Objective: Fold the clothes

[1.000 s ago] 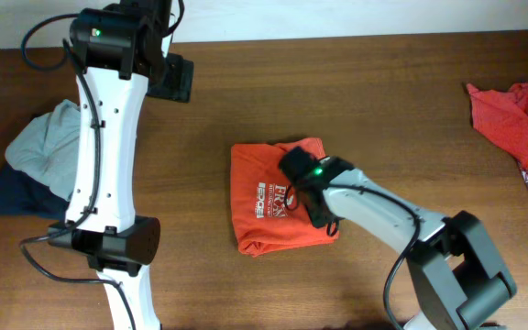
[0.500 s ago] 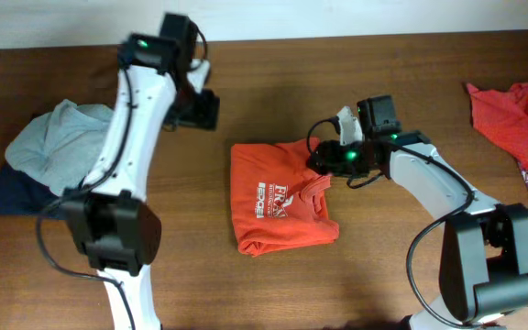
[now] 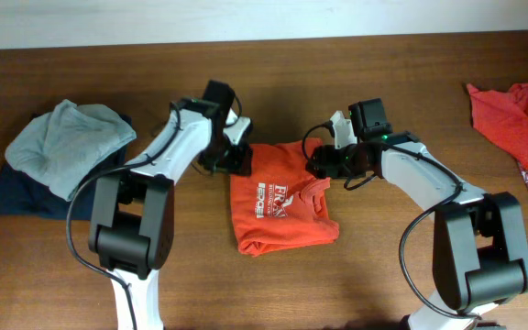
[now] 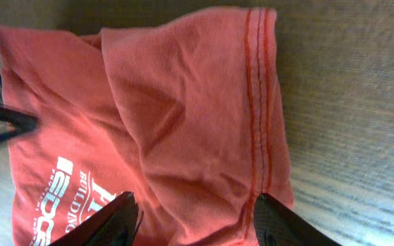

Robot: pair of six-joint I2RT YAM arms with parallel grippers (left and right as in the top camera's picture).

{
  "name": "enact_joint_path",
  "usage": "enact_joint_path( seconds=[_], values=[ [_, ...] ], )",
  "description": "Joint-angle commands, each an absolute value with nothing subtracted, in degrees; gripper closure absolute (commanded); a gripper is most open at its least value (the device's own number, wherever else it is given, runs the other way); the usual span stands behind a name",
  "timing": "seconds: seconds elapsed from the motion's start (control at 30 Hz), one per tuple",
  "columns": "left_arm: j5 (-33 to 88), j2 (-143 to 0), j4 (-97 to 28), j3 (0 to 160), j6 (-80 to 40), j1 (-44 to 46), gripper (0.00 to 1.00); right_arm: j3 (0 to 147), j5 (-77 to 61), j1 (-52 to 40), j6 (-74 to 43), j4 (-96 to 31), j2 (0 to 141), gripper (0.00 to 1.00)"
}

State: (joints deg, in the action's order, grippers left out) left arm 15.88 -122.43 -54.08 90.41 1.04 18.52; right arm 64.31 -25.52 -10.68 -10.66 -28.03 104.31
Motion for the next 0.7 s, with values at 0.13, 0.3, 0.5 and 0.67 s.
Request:
enact_joint_path(
  seconds=[0.13, 0.3, 0.5, 0.67],
  values=[
    [13.67, -122.04, -54.96, 86.76, 1.76, 18.52, 1.00, 64.88, -24.51, -13.43, -9.67, -26.06, 109.56, 0.67],
    [11.66, -122.04, -56.73, 86.76, 1.74, 17.67, 1.00, 65.19, -22.94, -11.33, -11.64, -25.71, 109.97, 0.93],
    [8.51, -122.04, -58.08, 86.76, 1.74, 15.33, 1.00, 65.21, -20.78, -6.92, -12.08, -27.03, 109.97, 0.94],
    [8.51, -122.04, -58.11, 86.76, 1.74, 13.37, 1.00, 65.65, -21.37, -3.73, -12.01, -27.88, 109.84, 0.84]
  ],
)
